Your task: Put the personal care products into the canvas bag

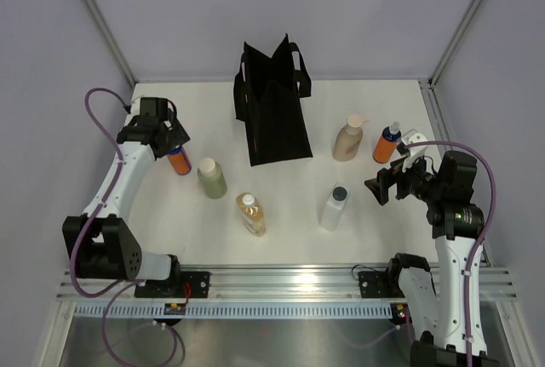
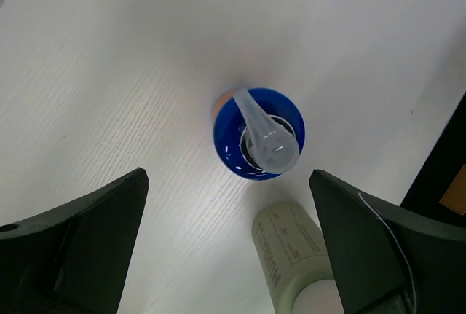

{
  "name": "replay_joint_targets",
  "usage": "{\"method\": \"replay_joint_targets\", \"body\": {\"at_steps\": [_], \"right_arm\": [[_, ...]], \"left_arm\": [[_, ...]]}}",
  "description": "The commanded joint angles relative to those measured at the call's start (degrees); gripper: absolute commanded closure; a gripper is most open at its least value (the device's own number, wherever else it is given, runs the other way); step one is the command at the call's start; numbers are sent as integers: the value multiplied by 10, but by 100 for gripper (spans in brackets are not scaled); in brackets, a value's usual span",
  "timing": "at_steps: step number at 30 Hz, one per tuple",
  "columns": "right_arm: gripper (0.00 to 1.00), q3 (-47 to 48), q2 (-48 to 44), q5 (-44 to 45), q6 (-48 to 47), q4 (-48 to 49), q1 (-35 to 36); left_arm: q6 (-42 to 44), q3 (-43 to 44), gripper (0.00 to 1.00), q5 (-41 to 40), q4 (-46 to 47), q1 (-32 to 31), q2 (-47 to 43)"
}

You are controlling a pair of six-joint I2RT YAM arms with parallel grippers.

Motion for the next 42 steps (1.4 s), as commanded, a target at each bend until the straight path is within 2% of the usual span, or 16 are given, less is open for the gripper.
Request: {"method": "replay_joint_targets", "body": {"at_steps": [1,6,13,20,27,29,31,34,35,37,42], "right_arm": [[1,0,-6,-15,-13,-5,1],[1,0,-8,-16,-14,-6,1],[0,0,-8,-21,-18,-10,2],[0,0,-7,-16,-20,-10,1],[0,0,-7,-14,-20,-8,1],[1,0,-6,-14,-20,-8,1],[1,-1,-6,-13,-20,-9,1],[0,-1,-6,-10,-20,-8,1],[0,-1,-4,-10,-20,-6,1],[0,-1,-3,-8,-19,-7,1],[1,-2,-2,-7,-19,-6,2]], "left_arm": [[43,23,1,27,26,1,20],[71,26,1,29,19,1,66],[141,0,5,69,106,1,93],[136,5,15,47,121,1,131],[115,-7,22,23,120,1,113],[114,-9,31,14,121,1,108],[108,-11,49,10,121,1,104],[104,-12,65,16,119,1,94],[103,-12,81,18,118,1,90],[100,-14,100,22,118,1,70],[109,-12,100,62,119,-2,11]]}}
